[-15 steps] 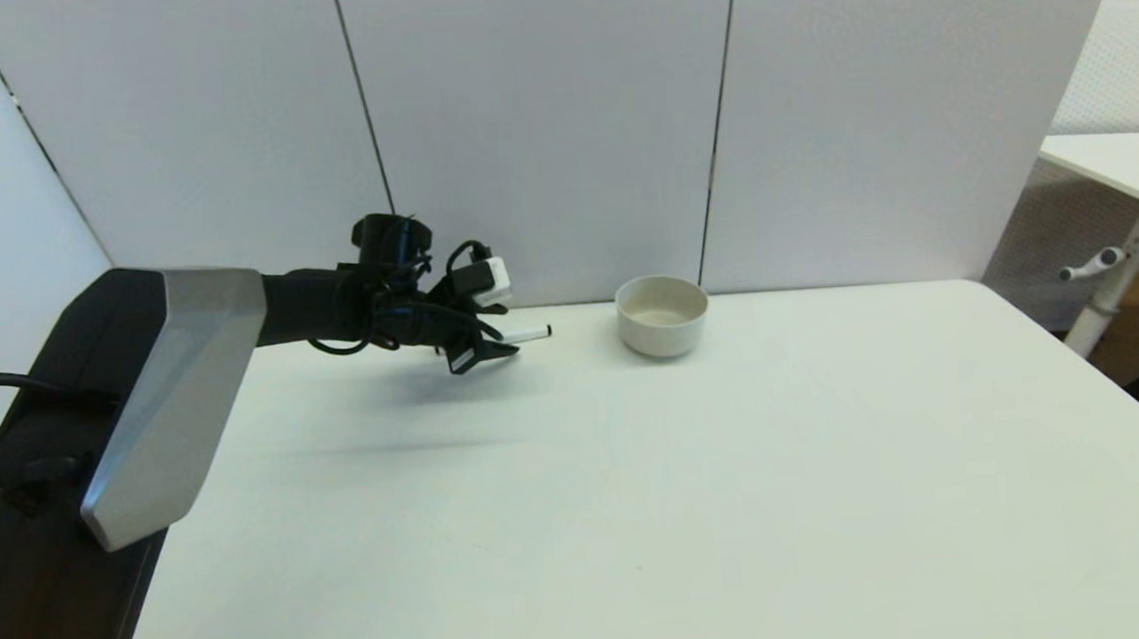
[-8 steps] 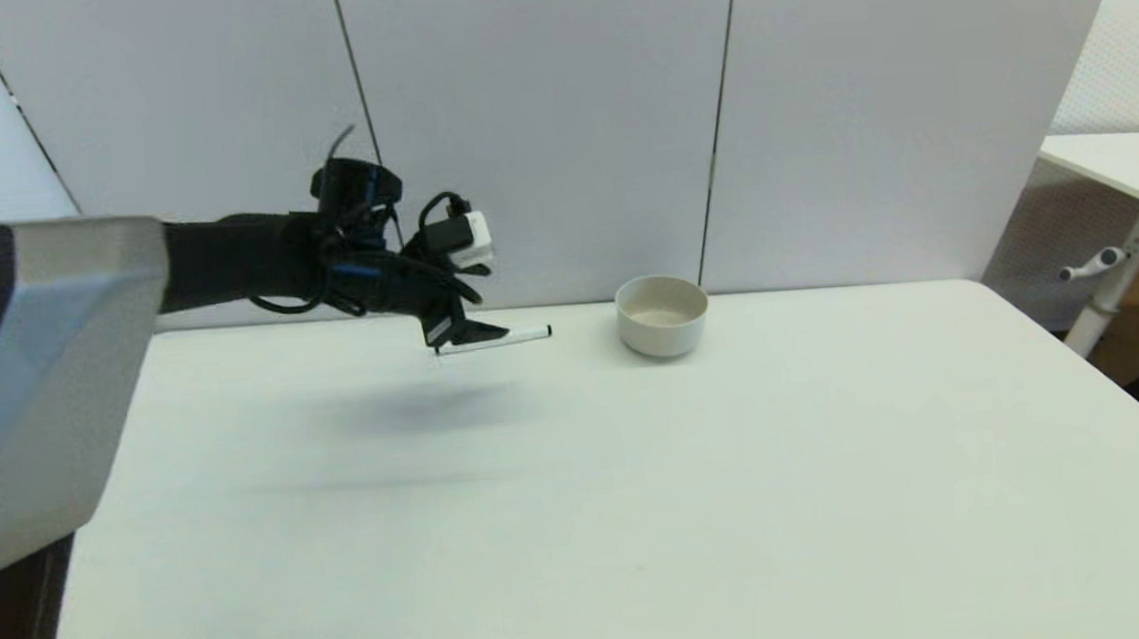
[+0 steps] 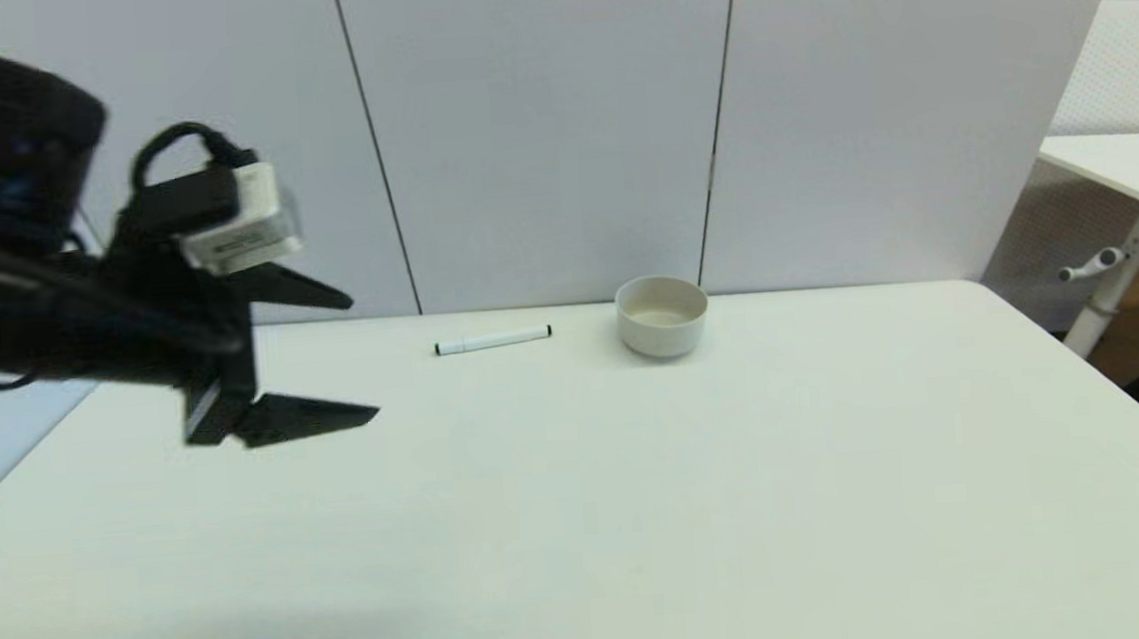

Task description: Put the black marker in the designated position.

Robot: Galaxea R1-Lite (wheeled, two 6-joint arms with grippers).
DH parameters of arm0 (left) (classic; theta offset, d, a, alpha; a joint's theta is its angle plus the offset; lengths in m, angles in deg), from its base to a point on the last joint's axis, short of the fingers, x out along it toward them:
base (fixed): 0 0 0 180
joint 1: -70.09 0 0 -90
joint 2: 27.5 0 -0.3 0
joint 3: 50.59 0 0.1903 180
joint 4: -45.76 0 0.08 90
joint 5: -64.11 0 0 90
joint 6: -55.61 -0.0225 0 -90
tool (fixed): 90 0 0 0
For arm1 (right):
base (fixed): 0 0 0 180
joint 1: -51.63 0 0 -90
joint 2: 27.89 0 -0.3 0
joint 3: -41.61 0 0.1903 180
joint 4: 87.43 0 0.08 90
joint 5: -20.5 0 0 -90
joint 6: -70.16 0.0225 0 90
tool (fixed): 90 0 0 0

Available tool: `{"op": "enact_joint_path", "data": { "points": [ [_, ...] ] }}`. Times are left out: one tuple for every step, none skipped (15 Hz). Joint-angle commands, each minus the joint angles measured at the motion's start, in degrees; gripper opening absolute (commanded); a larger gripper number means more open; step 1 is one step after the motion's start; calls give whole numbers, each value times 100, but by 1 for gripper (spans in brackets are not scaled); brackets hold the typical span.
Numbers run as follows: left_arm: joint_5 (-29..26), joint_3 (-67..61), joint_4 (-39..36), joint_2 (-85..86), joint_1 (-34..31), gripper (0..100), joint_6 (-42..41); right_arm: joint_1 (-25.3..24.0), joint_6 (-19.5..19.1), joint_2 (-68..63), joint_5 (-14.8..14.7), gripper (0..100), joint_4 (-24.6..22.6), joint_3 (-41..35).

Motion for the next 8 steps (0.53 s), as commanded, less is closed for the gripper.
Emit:
{"op": "enact_joint_path", "data": {
  "points": [
    [200,-2669,146,3877,-96,100,2040,-1,-6,-7,5,100,0,-9],
    [191,-2924,146,4343,-272,100,2224,-1,-6,-7,5,100,0,0],
    [191,-3231,93,4888,-588,100,2409,-1,-6,-7,5,100,0,-9],
    [191,-3433,-4,5292,-869,100,2558,-1,-6,-7,5,100,0,-9],
    [191,-3662,-188,5662,-1203,100,2761,-1,-6,-7,5,100,0,-9],
    [191,-3890,-408,6004,-1476,100,2980,-1,-6,-7,5,100,0,-9],
    [200,-4119,-645,6321,-1617,100,3156,-1,-6,-7,5,100,0,-9],
    [217,-4295,-838,6549,-1634,100,3297,-1,-6,-7,5,100,0,-9]
  ]
}}
